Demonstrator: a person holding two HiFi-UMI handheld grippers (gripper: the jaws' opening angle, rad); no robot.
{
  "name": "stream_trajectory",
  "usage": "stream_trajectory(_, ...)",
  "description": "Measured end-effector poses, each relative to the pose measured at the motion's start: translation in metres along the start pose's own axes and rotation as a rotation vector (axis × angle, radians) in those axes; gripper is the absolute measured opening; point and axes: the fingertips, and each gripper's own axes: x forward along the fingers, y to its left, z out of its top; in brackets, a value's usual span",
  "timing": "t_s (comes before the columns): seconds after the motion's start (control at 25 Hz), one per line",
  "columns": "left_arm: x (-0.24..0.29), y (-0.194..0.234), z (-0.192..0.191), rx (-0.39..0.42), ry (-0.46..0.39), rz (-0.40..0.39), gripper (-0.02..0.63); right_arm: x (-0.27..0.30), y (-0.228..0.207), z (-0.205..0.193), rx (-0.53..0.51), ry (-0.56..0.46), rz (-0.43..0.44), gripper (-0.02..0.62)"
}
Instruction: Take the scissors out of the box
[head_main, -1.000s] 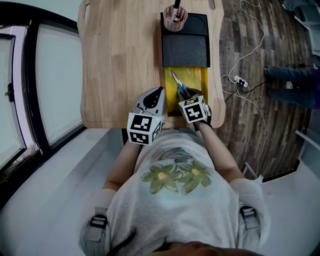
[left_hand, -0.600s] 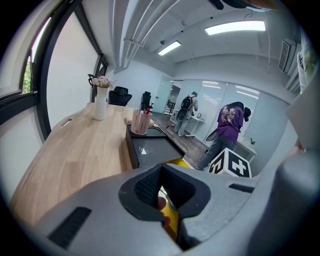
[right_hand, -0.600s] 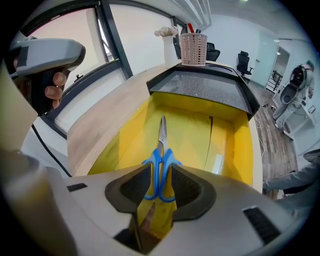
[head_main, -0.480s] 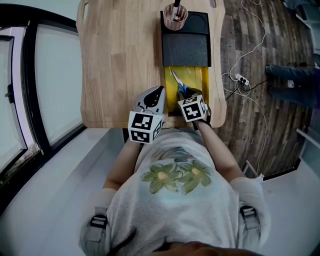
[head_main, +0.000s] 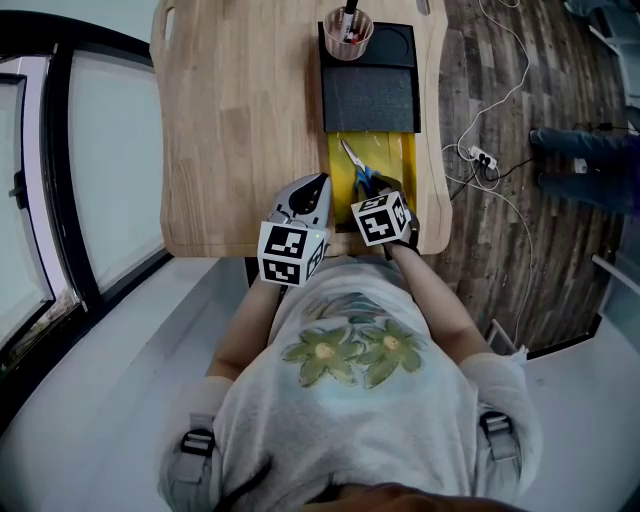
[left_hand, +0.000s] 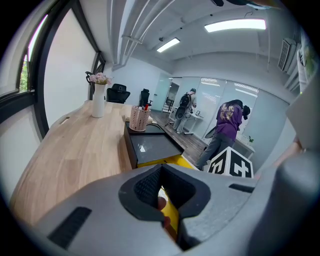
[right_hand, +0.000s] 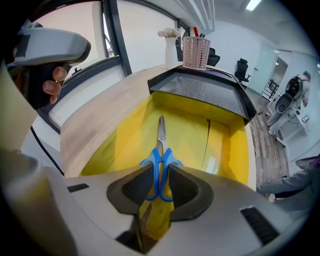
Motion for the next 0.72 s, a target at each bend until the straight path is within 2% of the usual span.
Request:
stream_trajectory(0.24,0.0001,0.002,-0.004,0.001,0.009,0.003,-0.003,0.0009,0.0003,0.0006,-0.013,-0.009,0.0,0.092)
stream_trajectory(0.72,-0.0021,-0.0022,0.0016,0.017,-0.001,-0.003,-0.003,-0.0057,-0.0039,0.0036,0.033,-0.05,0.035,0.084)
